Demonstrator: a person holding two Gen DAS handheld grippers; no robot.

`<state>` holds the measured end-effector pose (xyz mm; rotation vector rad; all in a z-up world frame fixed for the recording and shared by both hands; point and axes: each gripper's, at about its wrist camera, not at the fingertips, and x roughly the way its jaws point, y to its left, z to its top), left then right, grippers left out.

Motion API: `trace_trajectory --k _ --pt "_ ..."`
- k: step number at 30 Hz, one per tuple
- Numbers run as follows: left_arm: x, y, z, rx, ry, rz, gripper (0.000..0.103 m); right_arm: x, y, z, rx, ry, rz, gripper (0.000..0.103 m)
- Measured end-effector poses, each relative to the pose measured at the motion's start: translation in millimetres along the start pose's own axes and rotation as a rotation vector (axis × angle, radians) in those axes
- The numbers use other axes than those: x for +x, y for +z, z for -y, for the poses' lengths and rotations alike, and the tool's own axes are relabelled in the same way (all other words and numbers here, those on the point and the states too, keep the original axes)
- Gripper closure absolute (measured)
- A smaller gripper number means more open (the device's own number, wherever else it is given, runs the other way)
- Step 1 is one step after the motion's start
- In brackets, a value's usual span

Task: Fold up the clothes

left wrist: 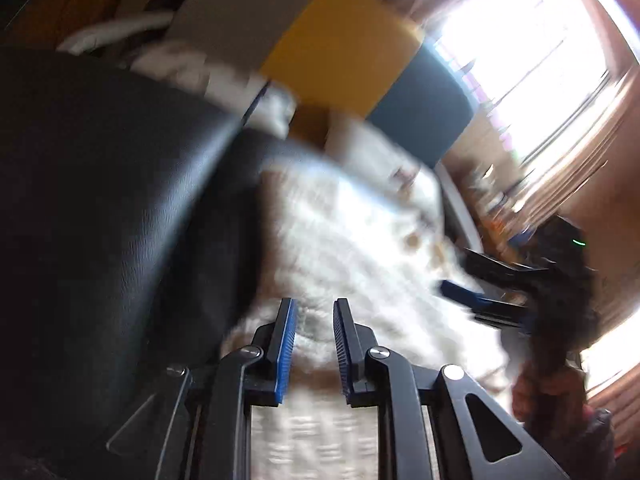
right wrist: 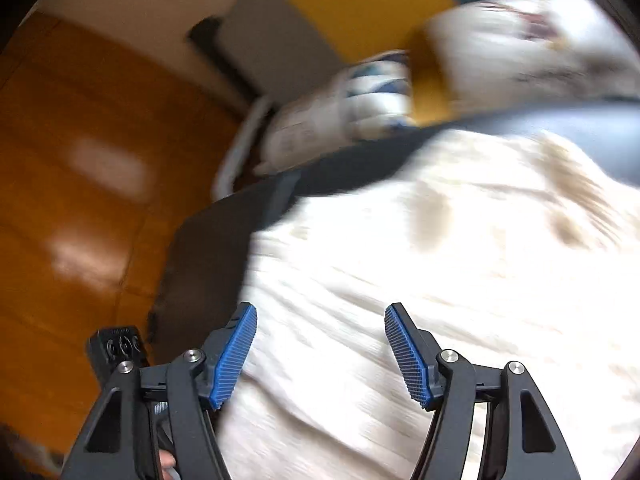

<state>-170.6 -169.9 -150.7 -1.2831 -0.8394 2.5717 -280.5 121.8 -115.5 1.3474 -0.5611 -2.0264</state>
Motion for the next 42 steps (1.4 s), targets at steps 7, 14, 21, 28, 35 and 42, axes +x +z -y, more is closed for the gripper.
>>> trace_trajectory --k 7,14,21,28,35,42 --pt "-13.1 -6.2 19.0 0.085 0.078 0.001 0.085 -39.0 -17.2 70.2 0.143 -0.092 0.129 0.085" --pt "-19.5 -11.7 60.5 0.284 0.099 0.061 0.084 -120.6 -51.6 77.2 0.078 -0.125 0.236 0.048" --pt "15.7 -18.3 55.9 0.294 0.162 -0.023 0.084 -133.3 -73.5 134.1 0.227 -0.180 0.255 0.063" --pt "-45.0 -32.9 46.2 0.224 0.097 -0.014 0.082 -171.1 -111.5 113.9 0.217 -0.116 0.299 0.026" --pt "-110.9 -95.0 2.0 0.199 0.043 -0.031 0.080 -235.5 -227.0 111.2 0.263 -0.101 0.300 0.026" --pt "-137.2 -145.9 -50.3 0.075 -0.009 -0.116 0.076 -247.3 -312.3 125.6 0.366 0.003 0.288 0.026"
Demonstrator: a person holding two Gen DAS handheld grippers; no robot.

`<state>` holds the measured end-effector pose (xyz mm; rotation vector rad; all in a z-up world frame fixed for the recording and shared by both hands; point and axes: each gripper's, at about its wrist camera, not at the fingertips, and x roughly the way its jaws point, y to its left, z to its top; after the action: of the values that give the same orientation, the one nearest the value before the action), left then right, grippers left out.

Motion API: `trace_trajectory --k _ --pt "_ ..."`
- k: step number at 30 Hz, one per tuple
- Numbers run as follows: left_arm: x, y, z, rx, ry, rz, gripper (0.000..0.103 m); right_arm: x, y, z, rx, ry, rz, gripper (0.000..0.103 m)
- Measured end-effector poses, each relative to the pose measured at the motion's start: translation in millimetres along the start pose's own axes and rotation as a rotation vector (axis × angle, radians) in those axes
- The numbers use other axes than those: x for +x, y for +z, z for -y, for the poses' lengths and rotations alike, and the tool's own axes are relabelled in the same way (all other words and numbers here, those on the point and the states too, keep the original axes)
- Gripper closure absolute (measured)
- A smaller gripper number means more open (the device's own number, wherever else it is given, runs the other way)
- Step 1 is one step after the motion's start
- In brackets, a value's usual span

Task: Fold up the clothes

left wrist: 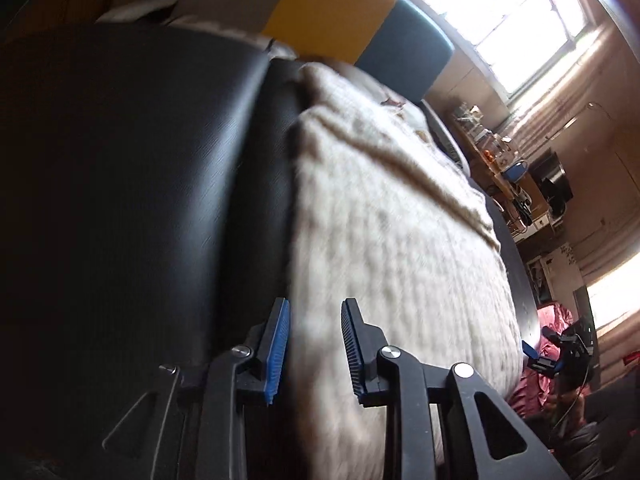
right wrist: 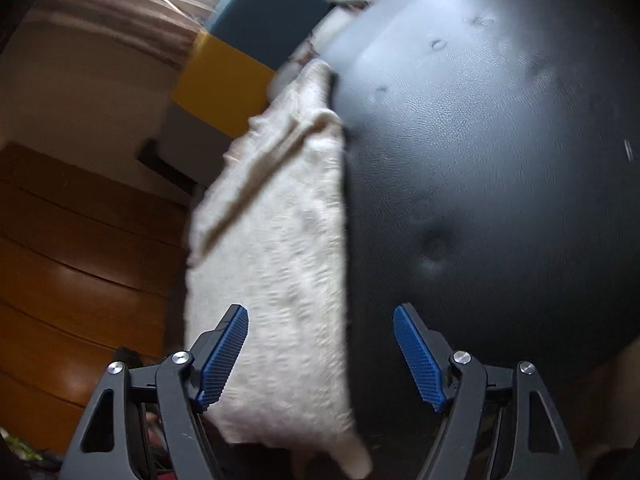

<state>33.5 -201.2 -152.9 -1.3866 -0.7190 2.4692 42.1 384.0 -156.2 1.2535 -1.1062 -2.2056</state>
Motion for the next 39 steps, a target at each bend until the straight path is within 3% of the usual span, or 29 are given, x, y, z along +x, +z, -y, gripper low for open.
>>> trace_trajectory --k 6,17,20,26,27,28,29,30,31,32,35,39 --pt "-13.5 -28.1 -13.7 -0.033 -0.100 -0.035 0.072 37.8 -15.5 -23.0 -0.054 0.129 -0.117 0.026" --pt "-17.0 -35.7 -11.5 -0.026 -0.226 -0.055 0.065 54.8 -28.5 -48.5 -0.166 0.142 -0.154 0.000" --pt "-9.7 -35.1 -3.1 -0.023 -0.246 -0.070 0.065 59.0 -33.9 -57.8 -0.221 0.099 -0.148 0.000" --pt "0.9 -33.9 15.0 -0.033 -0.237 -0.095 0.066 58.0 -36.7 -54.0 -0.212 0.113 -0.148 0.000" --pt "5.0 -32.0 16.8 -0.053 -0.243 -0.117 0.068 57.3 -36.2 -53.4 -0.209 0.097 -0.147 0.003" --pt "8.2 -29.7 17.8 -0.067 -0.238 -0.131 0.076 56.6 -35.8 -52.8 -0.205 0.080 -0.147 0.013" --pt "11.8 -27.7 18.6 -0.085 -0.234 -0.141 0.077 55.0 -36.0 -52.8 -0.215 0.045 -0.148 0.020" --pt "14.3 -27.1 19.3 -0.096 -0.238 -0.145 0.077 53.5 -37.3 -52.4 -0.230 -0.001 -0.154 0.040" --pt "16.7 -26.6 20.8 -0.101 -0.235 -0.148 0.077 52.0 -38.5 -51.9 -0.244 -0.046 -0.161 0.070" --pt "18.6 -25.8 23.2 -0.096 -0.226 -0.148 0.077 52.0 -39.5 -48.3 -0.231 -0.073 -0.182 0.087" --pt "24.6 -22.2 30.3 -0.067 -0.187 -0.147 0.076 47.7 -46.8 -36.2 -0.226 -0.067 -0.186 0.090" --pt "27.3 -17.1 28.0 -0.107 -0.189 -0.152 0.076 46.5 -49.5 -33.7 -0.250 -0.046 -0.177 0.088"
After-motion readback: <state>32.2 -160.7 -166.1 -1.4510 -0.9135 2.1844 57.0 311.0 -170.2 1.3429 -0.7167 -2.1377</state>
